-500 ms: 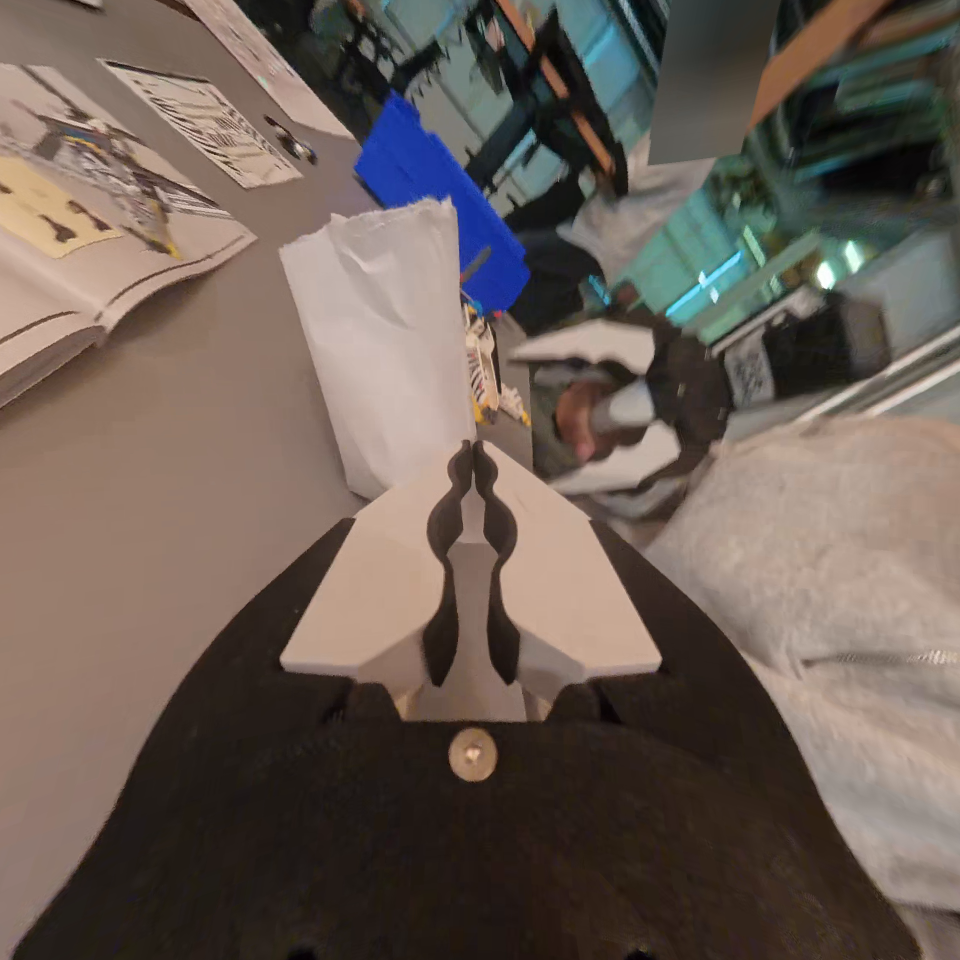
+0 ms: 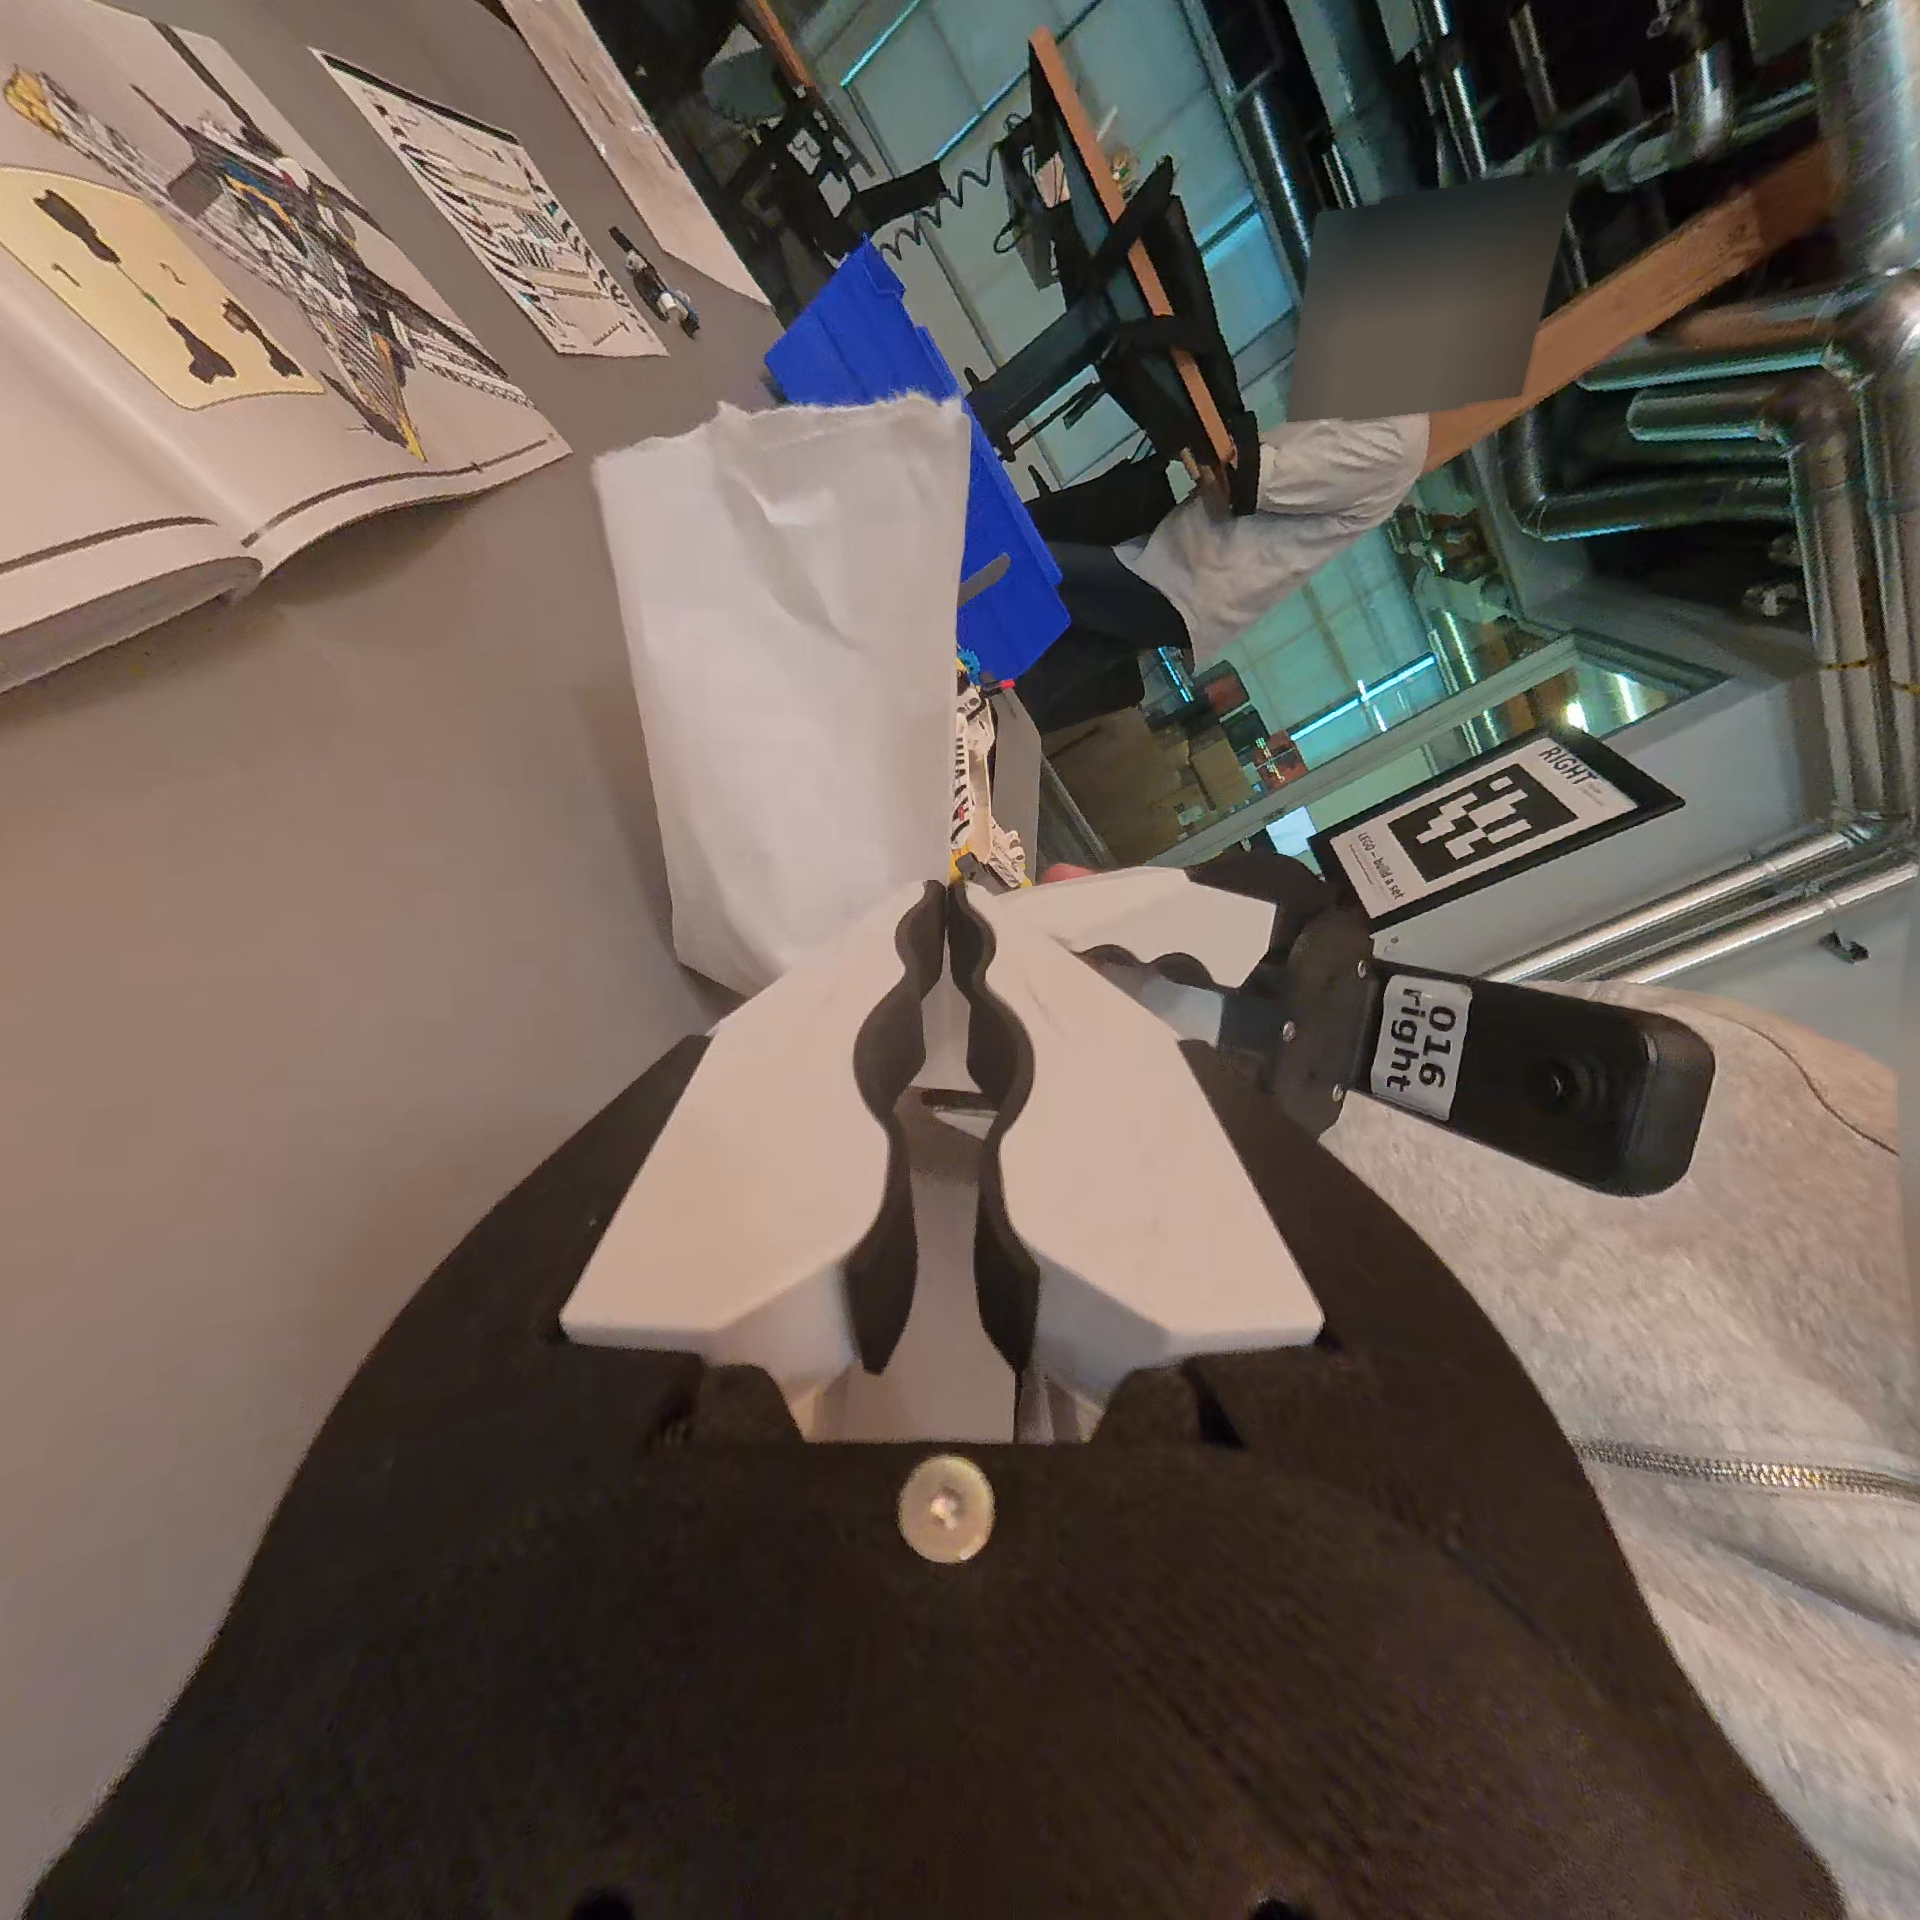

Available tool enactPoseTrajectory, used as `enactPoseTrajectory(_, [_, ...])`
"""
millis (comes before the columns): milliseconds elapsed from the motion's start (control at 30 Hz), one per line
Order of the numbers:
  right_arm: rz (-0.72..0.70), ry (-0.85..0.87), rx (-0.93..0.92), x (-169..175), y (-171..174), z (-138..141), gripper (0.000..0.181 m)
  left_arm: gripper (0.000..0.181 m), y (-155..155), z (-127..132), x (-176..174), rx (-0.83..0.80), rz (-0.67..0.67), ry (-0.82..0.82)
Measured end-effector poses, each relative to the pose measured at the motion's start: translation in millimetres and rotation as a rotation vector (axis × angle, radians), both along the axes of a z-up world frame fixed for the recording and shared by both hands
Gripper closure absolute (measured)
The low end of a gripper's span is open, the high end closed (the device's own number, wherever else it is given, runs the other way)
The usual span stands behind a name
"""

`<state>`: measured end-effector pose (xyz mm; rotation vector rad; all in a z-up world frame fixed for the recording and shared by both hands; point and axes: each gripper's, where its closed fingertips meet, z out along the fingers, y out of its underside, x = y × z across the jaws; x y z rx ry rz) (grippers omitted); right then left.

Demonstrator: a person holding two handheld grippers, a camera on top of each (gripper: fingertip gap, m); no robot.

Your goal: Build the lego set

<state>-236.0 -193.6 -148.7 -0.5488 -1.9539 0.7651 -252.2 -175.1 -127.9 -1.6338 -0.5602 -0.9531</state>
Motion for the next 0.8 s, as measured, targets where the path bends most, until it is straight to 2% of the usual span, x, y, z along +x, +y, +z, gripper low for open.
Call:
enactPoseTrajectory(167, [0.006,0.006,0.017,0.6,0.2,2.7,0.171,0.181,-2.5,0.9,1.0,0.010,-0.013,-0.005])
enactPoseTrajectory(300, [0.028,0.004,0.065,4.7,-0.6,3.2,0.176,0.181,-6.6,1.6,3.8,0.009,-0.029,0.015])
enactPoseTrajectory(400, [0.099,-0.050,0.077,12.9,-4.2,-0.3,0.177,0.181,-12.7,7.7,-3.5,0.049,0.007,0.012])
enactPoseTrajectory(567, [0.224,-0.282,0.057,23.6,7.9,2.5,0.181,0.174,-30.3,19.2,-22.6,0.130,0.109,0.033])
enactPoseTrajectory(700, [0.293,-0.589,-0.020,25.3,26.7,8.4,0.181,0.177,-35.7,-1.5,-33.7,-0.009,0.176,0.124])
enactPoseTrajectory(800, [0.328,-0.725,-0.034,17.3,40.0,9.3,0.181,0.173,-34.5,6.2,-31.9,0.014,0.173,0.227])
